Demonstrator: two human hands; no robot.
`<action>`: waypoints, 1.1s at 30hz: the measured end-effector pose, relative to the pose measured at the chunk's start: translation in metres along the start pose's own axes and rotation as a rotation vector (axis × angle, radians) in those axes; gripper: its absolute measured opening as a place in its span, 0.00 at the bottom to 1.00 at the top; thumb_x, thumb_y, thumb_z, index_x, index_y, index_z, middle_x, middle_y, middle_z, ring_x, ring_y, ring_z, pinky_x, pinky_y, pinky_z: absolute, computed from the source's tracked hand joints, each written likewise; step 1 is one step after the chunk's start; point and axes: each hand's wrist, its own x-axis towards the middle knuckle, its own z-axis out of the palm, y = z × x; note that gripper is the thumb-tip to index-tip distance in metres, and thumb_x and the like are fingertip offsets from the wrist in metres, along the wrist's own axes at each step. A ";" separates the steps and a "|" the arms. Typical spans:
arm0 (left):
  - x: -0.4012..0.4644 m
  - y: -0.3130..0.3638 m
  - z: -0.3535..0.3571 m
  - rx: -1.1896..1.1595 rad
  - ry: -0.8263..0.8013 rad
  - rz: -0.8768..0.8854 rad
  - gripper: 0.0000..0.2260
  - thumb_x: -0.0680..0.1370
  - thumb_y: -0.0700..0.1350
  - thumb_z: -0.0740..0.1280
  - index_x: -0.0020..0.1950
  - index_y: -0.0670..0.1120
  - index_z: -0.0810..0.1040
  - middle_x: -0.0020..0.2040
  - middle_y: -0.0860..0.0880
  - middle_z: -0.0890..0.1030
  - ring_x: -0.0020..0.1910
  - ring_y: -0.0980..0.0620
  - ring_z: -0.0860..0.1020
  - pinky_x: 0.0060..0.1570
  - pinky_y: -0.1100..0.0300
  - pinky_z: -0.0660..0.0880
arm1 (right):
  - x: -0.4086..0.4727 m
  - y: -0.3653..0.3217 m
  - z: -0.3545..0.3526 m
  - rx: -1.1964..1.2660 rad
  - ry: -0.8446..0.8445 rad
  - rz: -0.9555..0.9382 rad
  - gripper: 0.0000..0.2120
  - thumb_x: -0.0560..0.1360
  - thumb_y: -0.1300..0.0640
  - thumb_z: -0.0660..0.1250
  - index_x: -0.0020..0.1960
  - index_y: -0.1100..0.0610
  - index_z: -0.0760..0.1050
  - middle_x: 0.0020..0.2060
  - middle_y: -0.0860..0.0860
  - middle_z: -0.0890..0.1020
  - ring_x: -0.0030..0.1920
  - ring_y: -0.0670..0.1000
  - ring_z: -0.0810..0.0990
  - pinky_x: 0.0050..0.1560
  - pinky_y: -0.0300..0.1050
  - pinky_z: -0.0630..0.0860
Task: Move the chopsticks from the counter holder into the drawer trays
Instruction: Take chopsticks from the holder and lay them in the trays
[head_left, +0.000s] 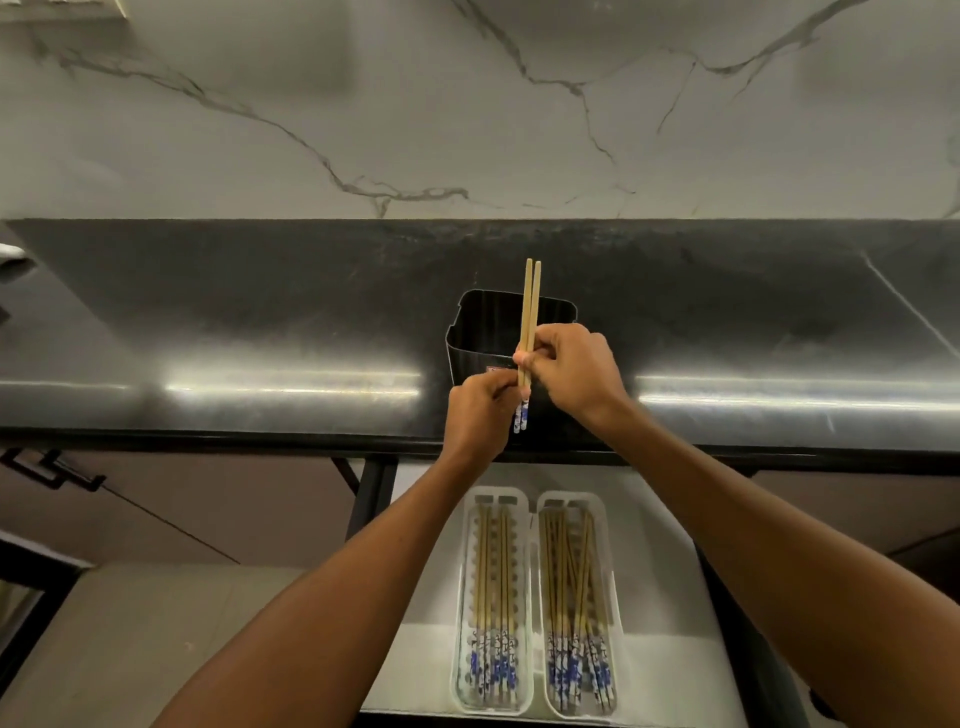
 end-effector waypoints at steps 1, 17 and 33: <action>0.001 -0.002 0.002 0.015 0.002 -0.001 0.08 0.79 0.42 0.64 0.48 0.45 0.83 0.38 0.48 0.82 0.33 0.56 0.77 0.33 0.66 0.73 | 0.000 0.003 0.003 -0.001 -0.001 0.003 0.06 0.76 0.57 0.67 0.48 0.59 0.80 0.34 0.48 0.81 0.32 0.42 0.79 0.34 0.27 0.72; -0.010 -0.021 0.002 -0.067 -0.042 0.020 0.07 0.78 0.39 0.65 0.52 0.42 0.83 0.46 0.44 0.85 0.45 0.50 0.83 0.50 0.52 0.81 | -0.014 0.015 0.018 -0.014 -0.043 -0.044 0.04 0.77 0.58 0.67 0.44 0.57 0.78 0.31 0.43 0.76 0.33 0.40 0.78 0.38 0.30 0.74; -0.149 -0.140 0.018 0.202 -0.496 -0.549 0.08 0.74 0.40 0.64 0.39 0.39 0.79 0.38 0.39 0.81 0.40 0.43 0.84 0.41 0.47 0.82 | -0.145 0.076 0.140 -0.010 -0.522 0.502 0.08 0.75 0.58 0.67 0.45 0.63 0.77 0.40 0.57 0.83 0.41 0.55 0.84 0.45 0.54 0.81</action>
